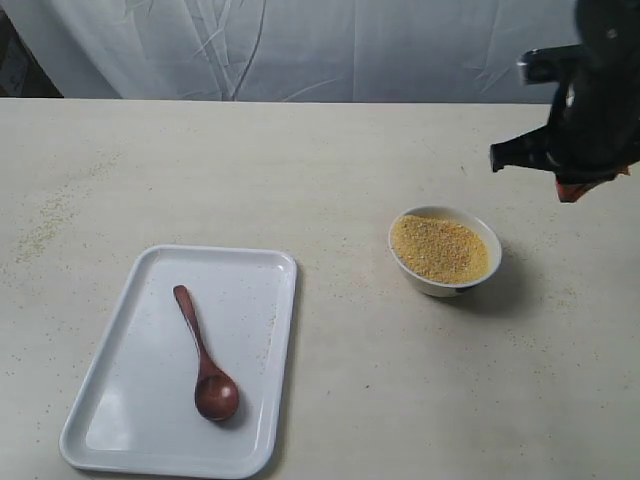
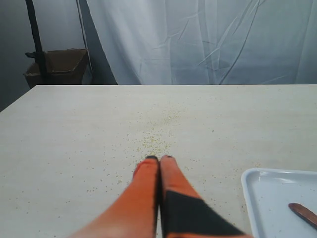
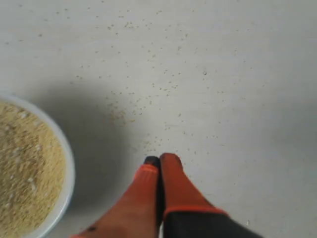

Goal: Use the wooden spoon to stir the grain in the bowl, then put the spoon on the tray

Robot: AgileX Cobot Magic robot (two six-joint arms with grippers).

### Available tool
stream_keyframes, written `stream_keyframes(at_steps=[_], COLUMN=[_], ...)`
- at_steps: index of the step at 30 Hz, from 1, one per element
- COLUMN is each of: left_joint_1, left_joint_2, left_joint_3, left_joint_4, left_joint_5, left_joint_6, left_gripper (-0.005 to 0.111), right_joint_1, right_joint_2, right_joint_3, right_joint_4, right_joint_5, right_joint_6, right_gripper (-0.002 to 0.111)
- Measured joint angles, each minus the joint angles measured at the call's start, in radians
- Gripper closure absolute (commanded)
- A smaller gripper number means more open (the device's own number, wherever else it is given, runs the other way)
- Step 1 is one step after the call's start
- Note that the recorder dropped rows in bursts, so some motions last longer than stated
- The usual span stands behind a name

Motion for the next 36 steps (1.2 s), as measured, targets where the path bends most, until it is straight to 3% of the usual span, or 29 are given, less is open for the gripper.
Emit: stream_keyframes(at_steps=[6,19,28,36], left_joint_1=[0.0,0.0,0.0,0.0], left_joint_2=[0.0,0.0,0.0,0.0], left_joint_3=[0.0,0.0,0.0,0.0], left_joint_4=[0.0,0.0,0.0,0.0], left_joint_5=[0.0,0.0,0.0,0.0], left_joint_6=[0.0,0.0,0.0,0.0], left_gripper=[0.107,0.107,0.107,0.107], right_joint_1=[-0.095,-0.102,-0.102,-0.102], right_joint_2=[-0.301,-1.081,-1.542,-1.624], right_joint_3=[0.207,0.578,0.624,0.624], right_joint_4=[0.071,0.202,0.184,0.199], right_joint_5=[-0.081,-0.244,-0.234,-0.243], right_joint_6=[-0.064,-0.146,-0.15,-0.194], right_gripper=[0.109,0.109,0.109,0.109])
